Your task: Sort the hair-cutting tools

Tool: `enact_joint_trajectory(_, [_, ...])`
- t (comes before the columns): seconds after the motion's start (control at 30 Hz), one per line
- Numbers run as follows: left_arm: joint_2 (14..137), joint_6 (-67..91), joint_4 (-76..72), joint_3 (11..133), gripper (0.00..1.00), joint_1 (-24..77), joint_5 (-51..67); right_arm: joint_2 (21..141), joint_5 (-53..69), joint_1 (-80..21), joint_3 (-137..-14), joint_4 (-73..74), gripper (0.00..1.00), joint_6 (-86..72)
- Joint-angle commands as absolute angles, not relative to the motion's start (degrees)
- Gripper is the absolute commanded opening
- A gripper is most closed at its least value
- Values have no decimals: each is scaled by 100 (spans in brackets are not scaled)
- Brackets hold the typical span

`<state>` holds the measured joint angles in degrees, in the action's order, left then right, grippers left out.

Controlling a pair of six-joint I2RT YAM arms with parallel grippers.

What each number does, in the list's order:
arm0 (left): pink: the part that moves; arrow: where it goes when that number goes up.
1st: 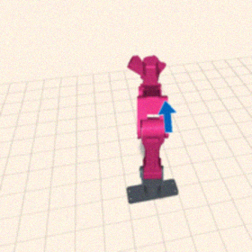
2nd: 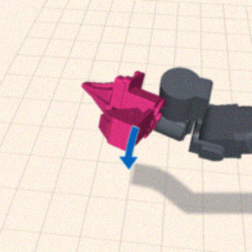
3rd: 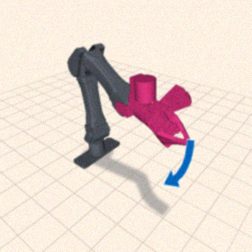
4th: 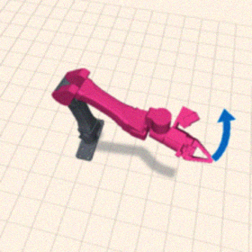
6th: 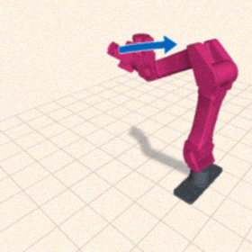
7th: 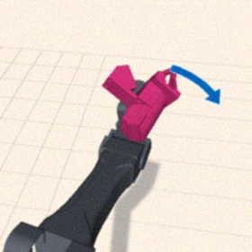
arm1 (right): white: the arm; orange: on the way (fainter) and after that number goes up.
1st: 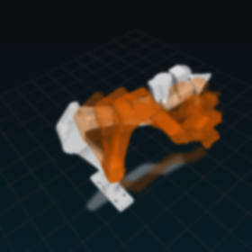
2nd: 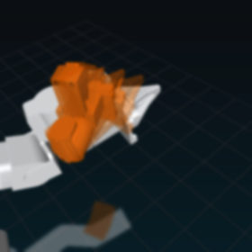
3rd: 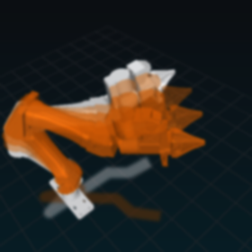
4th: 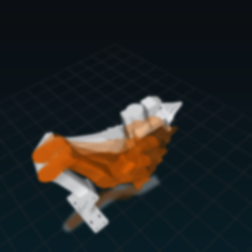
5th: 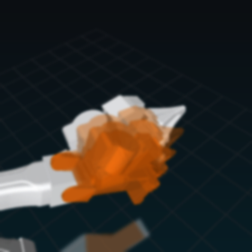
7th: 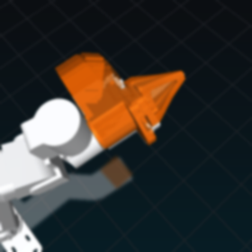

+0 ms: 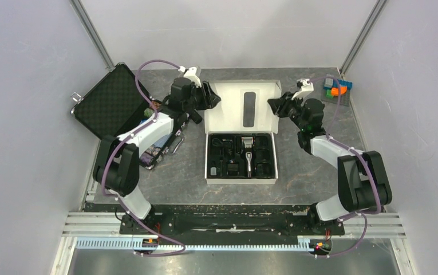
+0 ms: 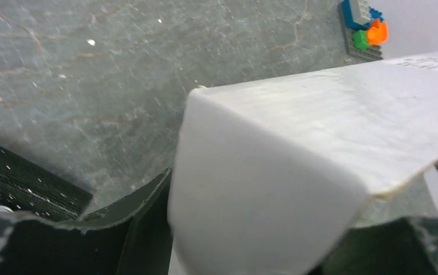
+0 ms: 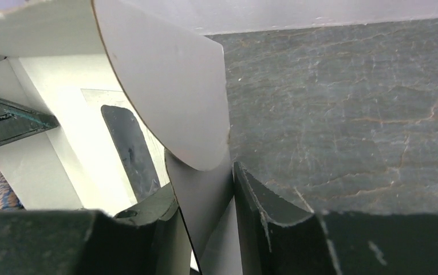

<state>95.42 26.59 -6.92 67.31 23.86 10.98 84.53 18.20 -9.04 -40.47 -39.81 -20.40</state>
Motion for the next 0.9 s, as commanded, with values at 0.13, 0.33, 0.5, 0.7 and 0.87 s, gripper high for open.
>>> enact_joint_trajectory(0.13, [10240, 1864, -1085, 8025, 55, 2428, 563, 9138, 1464, -1009, -5288, -4551, 28, -1582])
enact_joint_trajectory(0.33, [10437, 1819, -1226, 8288, 60, 2434, 463, 9254, 1148, -1052, -5317, -4856, 34, -1556])
enact_joint_trajectory(0.5, [10119, 1948, -1441, 7629, 72, 2435, 586, 8930, 1248, -1140, -4918, -4730, 48, -1572])
enact_joint_trajectory(0.7, [9638, 2139, -1599, 6957, 85, 2435, 768, 8558, 1452, -1184, -4449, -4615, 56, -1667])
enact_joint_trajectory(0.87, [9306, 2155, -1651, 6548, 92, 2439, 704, 8272, 1468, -1212, -4166, -4579, 61, -1661])
